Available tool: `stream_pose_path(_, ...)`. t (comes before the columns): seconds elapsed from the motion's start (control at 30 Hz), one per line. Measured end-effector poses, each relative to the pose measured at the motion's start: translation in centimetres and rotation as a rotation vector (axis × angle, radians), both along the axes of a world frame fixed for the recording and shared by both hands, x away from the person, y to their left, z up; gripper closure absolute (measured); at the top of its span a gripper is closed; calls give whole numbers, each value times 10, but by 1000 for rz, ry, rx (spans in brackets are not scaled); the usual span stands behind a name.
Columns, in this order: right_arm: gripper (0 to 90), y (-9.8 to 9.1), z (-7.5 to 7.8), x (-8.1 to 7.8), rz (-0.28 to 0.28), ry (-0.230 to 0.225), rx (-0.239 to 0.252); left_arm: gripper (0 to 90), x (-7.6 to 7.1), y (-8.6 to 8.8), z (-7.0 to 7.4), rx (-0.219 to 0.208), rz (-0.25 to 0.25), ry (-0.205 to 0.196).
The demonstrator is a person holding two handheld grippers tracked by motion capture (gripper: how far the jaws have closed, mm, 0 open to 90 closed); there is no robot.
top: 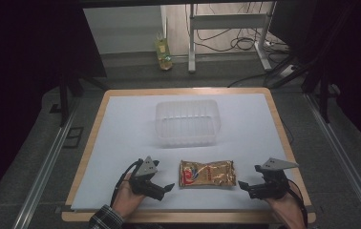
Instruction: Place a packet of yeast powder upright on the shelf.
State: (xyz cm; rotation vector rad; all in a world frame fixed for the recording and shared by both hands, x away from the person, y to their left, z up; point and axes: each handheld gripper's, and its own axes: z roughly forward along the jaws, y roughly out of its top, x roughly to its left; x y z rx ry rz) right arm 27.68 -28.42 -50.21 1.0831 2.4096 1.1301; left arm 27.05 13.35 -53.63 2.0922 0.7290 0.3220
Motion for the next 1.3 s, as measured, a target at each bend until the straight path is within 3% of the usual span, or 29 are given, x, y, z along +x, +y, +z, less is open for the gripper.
stream_pose_path(0.3, 41, 1, -3, 1, 8, 2, -17, 2, 1, -6, -1, -1, -30, -8)
stream_pose_path(0.77, 19, 1, -4, 2, 26, -38, -43, 12, 3, -8, 0, -5, -20, 7)
stream_pose_path(1.17, 18, 1, -5, 2, 19, -45, -42, 16, 3, -10, 6, -42, -26, 20)
stream_pose_path(1.3, 18, 1, -5, 2, 19, -47, -42, 49, 3, -13, 8, -30, -26, 16)
